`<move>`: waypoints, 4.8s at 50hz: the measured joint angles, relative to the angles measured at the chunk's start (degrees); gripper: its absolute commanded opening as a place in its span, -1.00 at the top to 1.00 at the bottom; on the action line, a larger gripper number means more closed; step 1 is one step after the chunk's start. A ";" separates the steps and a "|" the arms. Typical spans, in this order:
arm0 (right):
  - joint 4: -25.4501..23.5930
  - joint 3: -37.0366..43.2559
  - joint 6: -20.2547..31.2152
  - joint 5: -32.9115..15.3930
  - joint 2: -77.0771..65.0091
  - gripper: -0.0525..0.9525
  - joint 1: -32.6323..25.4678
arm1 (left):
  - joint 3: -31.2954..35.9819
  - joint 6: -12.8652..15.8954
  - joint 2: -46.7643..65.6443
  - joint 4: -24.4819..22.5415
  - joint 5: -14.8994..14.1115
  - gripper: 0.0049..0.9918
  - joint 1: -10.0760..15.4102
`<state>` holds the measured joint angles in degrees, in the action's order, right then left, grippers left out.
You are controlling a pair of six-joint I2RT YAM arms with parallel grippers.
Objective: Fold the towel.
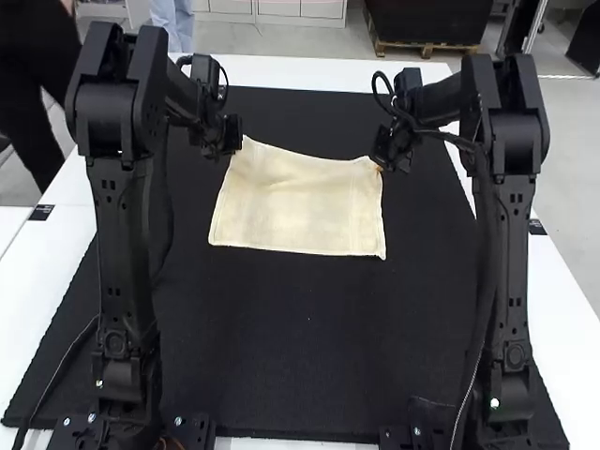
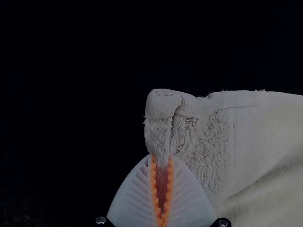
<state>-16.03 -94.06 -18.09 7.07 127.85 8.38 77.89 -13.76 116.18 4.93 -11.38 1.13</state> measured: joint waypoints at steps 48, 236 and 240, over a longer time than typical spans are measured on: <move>6.73 15.43 2.25 -0.46 -12.98 0.90 0.20 | -5.11 0.00 -6.27 -3.28 -0.68 0.95 -2.99; 23.17 56.17 -0.61 -5.90 -41.64 0.90 7.15 | -30.77 4.09 -19.50 -13.60 -0.63 0.95 -2.54; 24.44 56.39 -0.66 -6.34 -41.64 0.90 7.13 | -30.77 4.07 -19.50 -13.94 -0.63 0.95 -2.14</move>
<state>8.40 -37.67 -18.74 0.73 86.21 15.51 47.11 -9.69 96.68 -9.02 -12.01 -1.02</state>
